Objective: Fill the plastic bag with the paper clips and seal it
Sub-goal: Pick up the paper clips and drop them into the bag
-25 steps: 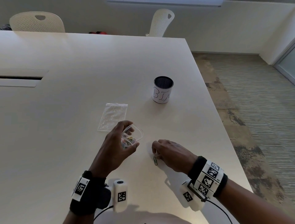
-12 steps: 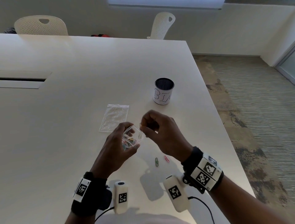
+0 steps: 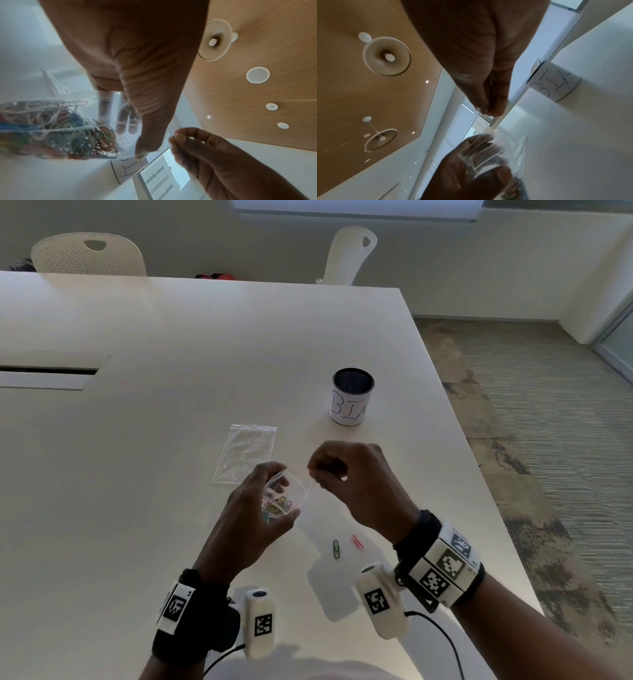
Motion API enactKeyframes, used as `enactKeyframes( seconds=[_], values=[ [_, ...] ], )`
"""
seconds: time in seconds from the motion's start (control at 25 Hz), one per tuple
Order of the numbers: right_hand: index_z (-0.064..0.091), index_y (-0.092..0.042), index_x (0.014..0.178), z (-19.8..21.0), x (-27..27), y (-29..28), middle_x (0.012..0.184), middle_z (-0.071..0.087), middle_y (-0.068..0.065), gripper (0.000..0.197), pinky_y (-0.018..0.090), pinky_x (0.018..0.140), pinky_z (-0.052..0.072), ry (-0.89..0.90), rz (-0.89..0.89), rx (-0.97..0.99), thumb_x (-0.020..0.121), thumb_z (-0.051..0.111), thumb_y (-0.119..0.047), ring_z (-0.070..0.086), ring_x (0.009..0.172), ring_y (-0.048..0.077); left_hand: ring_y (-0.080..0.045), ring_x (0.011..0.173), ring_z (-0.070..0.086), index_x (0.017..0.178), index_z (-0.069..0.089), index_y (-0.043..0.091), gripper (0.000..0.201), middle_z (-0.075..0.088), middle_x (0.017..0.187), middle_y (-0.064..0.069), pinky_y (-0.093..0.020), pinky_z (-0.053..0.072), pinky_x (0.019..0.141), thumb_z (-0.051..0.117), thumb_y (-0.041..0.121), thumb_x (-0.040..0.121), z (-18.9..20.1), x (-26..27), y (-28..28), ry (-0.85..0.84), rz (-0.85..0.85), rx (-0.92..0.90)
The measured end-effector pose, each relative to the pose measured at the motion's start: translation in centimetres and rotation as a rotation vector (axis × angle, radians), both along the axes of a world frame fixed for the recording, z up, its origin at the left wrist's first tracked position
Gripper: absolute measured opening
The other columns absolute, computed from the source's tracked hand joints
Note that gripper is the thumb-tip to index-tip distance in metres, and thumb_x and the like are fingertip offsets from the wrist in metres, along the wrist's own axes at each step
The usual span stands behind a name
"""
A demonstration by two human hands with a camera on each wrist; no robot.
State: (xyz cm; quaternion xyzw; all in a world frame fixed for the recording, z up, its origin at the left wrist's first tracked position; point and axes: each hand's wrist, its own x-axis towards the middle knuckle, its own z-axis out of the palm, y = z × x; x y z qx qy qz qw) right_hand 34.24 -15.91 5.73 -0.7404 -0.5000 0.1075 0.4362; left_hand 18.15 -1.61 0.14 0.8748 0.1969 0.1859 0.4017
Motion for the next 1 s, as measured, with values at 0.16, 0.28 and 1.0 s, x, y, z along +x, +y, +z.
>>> enactKeyframes(
  seconds=[0.16,0.28,1.0],
  values=[
    [0.078,-0.020,0.102,-2.5,1.0,-3.4,0.101,0.076,-0.005,0.013,0.028,0.078,0.060,-0.108,0.259,-0.412,0.090,0.077,-0.014,0.069,0.081,0.005,-0.002,0.107,0.064,0.134,0.049,0.026,0.063,0.064,0.115,0.014,-0.011,0.053,0.084,0.085,0.024,0.082,-0.1,-0.1,0.2,-0.012,-0.006,0.008],
    [0.078,-0.021,0.102,-5.1,-0.3,-4.7,0.111,0.070,-0.006,0.013,0.031,0.082,0.058,-0.237,0.360,-0.514,0.091,0.075,-0.014,0.067,0.090,0.011,-0.001,0.107,0.063,0.135,0.049,0.025,0.065,0.064,0.115,0.013,-0.006,0.051,0.082,0.086,0.024,0.082,-0.2,0.1,0.2,-0.004,-0.012,0.006],
    [0.063,-0.018,0.103,-4.4,0.7,-5.2,0.103,0.062,0.000,0.006,0.037,0.077,0.056,-0.232,0.177,-0.491,0.100,0.058,-0.016,0.062,0.085,0.018,-0.004,0.105,0.064,0.132,0.050,0.026,0.061,0.064,0.113,0.015,-0.007,0.050,0.082,0.085,0.022,0.082,-0.1,-0.2,0.1,-0.011,-0.005,-0.006]
  ],
)
